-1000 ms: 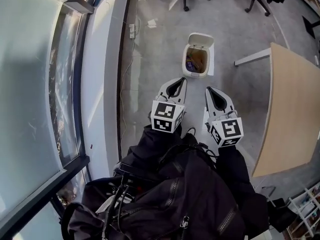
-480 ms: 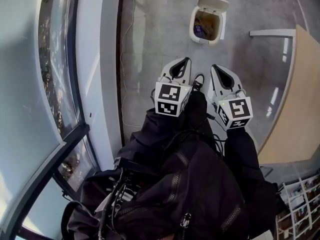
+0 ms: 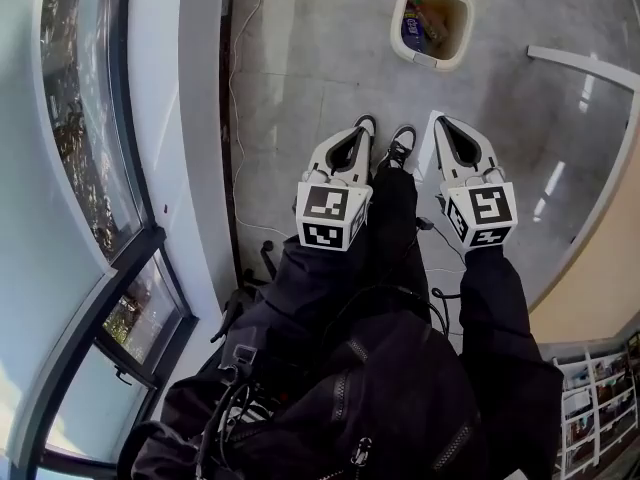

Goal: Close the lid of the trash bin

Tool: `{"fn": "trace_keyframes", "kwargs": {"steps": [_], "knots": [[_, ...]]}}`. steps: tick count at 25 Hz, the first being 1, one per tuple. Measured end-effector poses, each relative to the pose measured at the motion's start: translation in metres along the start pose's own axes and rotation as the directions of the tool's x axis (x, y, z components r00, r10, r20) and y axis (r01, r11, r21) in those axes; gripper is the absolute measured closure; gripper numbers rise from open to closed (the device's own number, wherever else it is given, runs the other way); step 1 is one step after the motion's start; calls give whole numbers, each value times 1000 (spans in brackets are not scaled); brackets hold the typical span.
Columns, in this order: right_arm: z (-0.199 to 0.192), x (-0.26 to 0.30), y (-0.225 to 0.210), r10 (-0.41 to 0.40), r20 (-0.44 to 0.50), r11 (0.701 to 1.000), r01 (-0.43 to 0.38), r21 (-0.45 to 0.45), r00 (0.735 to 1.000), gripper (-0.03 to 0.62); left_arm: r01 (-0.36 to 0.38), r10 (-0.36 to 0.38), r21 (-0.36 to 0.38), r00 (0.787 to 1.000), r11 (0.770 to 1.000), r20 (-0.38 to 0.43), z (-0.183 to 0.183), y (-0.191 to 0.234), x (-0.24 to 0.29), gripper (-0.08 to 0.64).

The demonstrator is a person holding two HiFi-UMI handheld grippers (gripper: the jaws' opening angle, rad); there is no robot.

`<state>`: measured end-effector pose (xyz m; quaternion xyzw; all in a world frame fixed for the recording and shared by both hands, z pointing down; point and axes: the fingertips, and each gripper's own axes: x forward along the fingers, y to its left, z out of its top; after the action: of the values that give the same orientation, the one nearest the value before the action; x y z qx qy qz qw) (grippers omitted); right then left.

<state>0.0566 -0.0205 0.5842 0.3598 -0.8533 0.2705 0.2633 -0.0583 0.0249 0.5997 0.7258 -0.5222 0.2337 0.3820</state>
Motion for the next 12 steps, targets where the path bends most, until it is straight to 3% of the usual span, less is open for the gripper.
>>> {"fn": "trace_keyframes", "kwargs": {"steps": [5,12], "knots": [[-28,38,-27,-1,-30,1000,1,-12,1000,588,-14,13,-33,999,999,-51,-39,13,15,558],[-36,86,-55,-13,-35,999,11,-51,999,588,-29,22,-69,995,997,-95,-74,32,17,558]]}}
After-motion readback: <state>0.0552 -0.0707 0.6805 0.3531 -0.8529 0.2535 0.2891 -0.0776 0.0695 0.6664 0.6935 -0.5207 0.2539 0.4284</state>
